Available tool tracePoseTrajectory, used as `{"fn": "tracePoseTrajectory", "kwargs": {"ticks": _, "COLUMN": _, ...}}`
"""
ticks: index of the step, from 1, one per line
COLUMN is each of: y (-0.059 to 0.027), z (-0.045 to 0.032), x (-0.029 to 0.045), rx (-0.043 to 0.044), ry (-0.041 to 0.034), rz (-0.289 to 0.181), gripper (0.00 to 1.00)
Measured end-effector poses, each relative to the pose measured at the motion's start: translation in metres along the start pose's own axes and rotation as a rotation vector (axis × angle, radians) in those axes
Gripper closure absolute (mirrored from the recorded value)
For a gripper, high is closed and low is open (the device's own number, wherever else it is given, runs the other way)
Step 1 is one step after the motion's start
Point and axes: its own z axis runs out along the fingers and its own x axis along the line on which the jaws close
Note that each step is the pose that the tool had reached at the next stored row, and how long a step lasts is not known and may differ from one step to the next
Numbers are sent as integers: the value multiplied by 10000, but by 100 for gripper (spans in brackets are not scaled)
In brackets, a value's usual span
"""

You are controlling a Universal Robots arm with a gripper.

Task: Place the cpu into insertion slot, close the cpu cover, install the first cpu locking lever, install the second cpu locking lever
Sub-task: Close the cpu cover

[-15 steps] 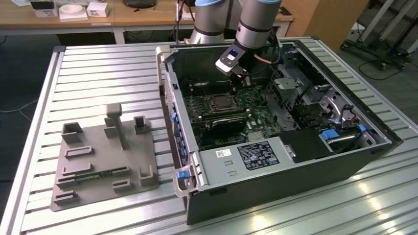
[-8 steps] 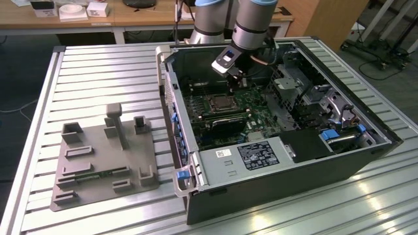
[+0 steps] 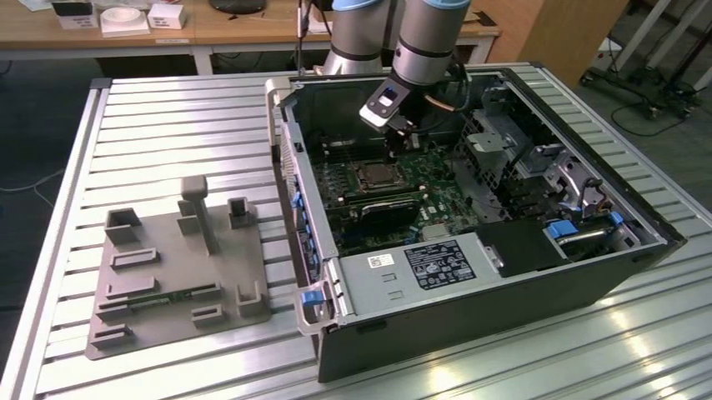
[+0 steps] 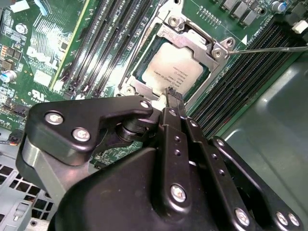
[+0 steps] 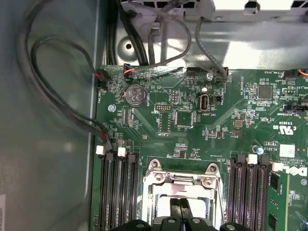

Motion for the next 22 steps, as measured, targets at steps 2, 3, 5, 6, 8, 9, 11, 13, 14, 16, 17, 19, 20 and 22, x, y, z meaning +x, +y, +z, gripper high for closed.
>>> {"fn": "tracePoseTrajectory", "kwargs": {"ticks": 2, "y": 0, "z": 0, "x": 0, "rx": 0, "ry": 0, "rz": -4, "gripper": 90}}
{"fn": "tracePoseTrajectory", "kwargs": {"ticks": 3, "y": 0, "z": 0, "x": 0, "rx": 0, "ry": 0, "rz": -6, "gripper": 90}}
{"fn": "tracePoseTrajectory", "kwargs": {"ticks": 5, "y": 0, "z": 0, "x": 0, "rx": 0, "ry": 0, "rz": -9, "gripper": 90}}
{"fn": "tracePoseTrajectory", "kwargs": {"ticks": 6, "y": 0, "z": 0, "x": 0, "rx": 0, "ry": 0, "rz": -11, "gripper": 90}}
{"fn": "tracePoseTrajectory", "kwargs": {"ticks": 8, "y": -19, "z": 2, "x": 1, "rx": -1, "ry": 2, "rz": -10, "gripper": 90}}
{"fn": "tracePoseTrajectory", "kwargs": {"ticks": 9, "y": -41, "z": 5, "x": 3, "rx": -1, "ry": 3, "rz": -14, "gripper": 90}}
{"fn": "tracePoseTrajectory", "kwargs": {"ticks": 11, "y": -100, "z": 11, "x": 7, "rx": 0, "ry": 0, "rz": -21, "gripper": 90}}
{"fn": "tracePoseTrajectory", "kwargs": {"ticks": 13, "y": -156, "z": 18, "x": 11, "rx": 1, "ry": 0, "rz": -29, "gripper": 90}}
{"fn": "tracePoseTrajectory", "kwargs": {"ticks": 14, "y": -176, "z": 23, "x": 14, "rx": -1, "ry": 1, "rz": -30, "gripper": 90}}
{"fn": "tracePoseTrajectory", "kwargs": {"ticks": 16, "y": -220, "z": 33, "x": 19, "rx": 1, "ry": -1, "rz": -31, "gripper": 90}}
{"fn": "tracePoseTrajectory", "kwargs": {"ticks": 17, "y": -244, "z": 38, "x": 20, "rx": 2, "ry": -2, "rz": -34, "gripper": 90}}
{"fn": "tracePoseTrajectory", "kwargs": {"ticks": 19, "y": -287, "z": 48, "x": 25, "rx": 0, "ry": 0, "rz": -37, "gripper": 90}}
{"fn": "tracePoseTrajectory", "kwargs": {"ticks": 20, "y": -304, "z": 53, "x": 27, "rx": 0, "ry": 0, "rz": -36, "gripper": 90}}
{"fn": "tracePoseTrajectory", "kwargs": {"ticks": 22, "y": -337, "z": 65, "x": 30, "rx": 0, "ry": 0, "rz": -36, "gripper": 90}}
